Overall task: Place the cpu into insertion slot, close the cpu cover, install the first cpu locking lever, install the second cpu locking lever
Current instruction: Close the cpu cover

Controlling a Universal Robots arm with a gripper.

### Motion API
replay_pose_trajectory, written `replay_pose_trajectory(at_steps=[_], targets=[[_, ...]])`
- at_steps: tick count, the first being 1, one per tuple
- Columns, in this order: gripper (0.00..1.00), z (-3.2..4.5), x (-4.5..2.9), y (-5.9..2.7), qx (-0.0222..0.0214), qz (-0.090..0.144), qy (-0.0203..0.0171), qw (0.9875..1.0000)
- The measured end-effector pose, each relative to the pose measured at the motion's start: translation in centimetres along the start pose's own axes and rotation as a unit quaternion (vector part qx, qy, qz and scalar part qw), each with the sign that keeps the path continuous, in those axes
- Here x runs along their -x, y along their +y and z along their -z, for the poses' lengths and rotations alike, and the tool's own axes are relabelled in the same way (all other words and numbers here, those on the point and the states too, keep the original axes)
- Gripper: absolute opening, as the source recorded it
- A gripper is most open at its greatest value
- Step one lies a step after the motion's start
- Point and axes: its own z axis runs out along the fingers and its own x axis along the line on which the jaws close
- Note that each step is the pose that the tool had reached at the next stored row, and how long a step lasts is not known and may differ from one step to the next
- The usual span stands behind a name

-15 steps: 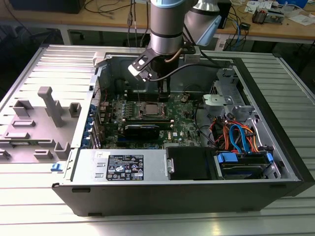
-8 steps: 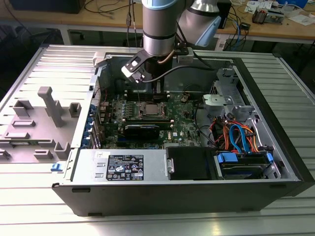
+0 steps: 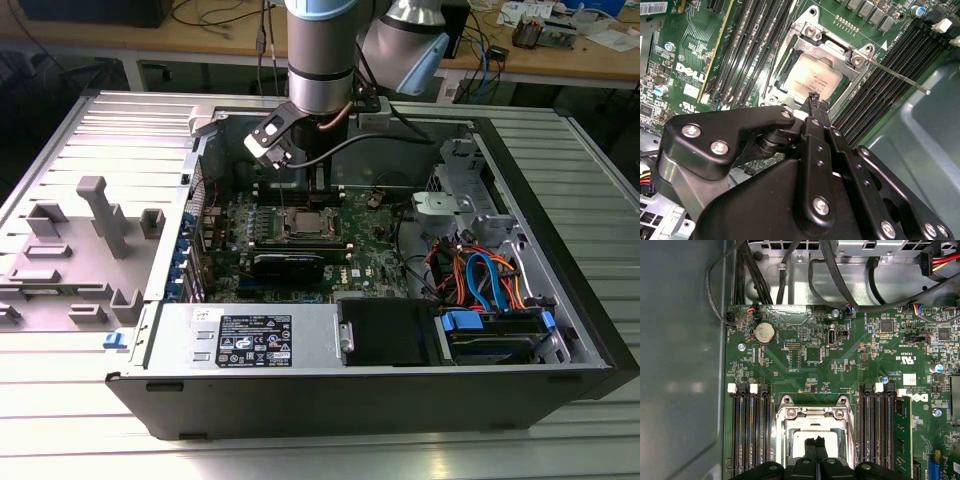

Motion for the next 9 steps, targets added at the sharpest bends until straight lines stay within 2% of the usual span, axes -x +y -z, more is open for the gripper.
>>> replay_pose_trajectory(at_steps=[7,9], targets=[[0.11,0.0,0.0,0.0,0.0,0.0,0.0,1.0],[0.11,0.0,0.0,-0.23,0.0001,0.0,0.0001,1.0]])
